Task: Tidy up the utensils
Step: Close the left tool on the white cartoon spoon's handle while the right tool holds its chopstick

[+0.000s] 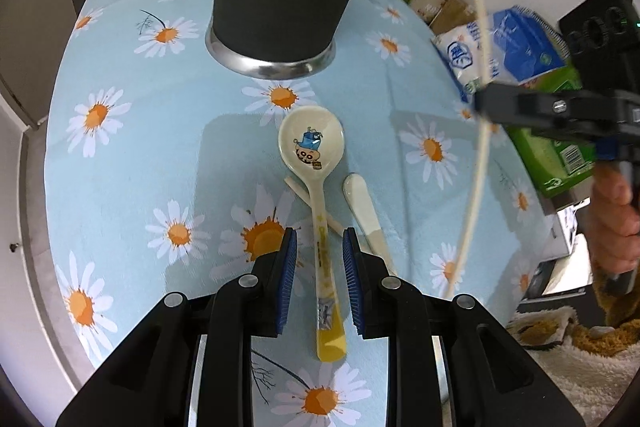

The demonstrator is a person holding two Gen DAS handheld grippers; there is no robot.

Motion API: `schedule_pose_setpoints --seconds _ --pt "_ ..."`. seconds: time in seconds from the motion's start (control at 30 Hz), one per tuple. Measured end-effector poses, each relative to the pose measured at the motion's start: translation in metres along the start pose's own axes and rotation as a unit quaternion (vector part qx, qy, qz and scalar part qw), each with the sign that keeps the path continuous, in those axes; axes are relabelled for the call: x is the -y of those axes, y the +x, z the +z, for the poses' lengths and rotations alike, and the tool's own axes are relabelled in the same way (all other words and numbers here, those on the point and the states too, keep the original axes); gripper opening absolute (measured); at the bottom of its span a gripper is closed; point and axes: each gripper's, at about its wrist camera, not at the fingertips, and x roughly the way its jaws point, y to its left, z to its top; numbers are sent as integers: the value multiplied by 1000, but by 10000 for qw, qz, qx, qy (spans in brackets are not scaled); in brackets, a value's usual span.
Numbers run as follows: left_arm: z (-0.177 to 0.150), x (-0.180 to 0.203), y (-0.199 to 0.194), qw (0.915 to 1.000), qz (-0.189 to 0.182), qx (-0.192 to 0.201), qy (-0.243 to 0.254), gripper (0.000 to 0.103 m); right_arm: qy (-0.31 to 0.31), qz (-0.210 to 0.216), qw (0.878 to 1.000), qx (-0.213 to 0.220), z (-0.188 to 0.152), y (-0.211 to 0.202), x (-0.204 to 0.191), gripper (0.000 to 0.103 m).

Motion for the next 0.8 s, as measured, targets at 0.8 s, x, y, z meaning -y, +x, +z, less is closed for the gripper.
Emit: schedule_pose_setpoints --seconds 0.8 --pt "44 23 37 9891 835 -1173 312 7 -200 297 9983 468 5 -76 11 6"
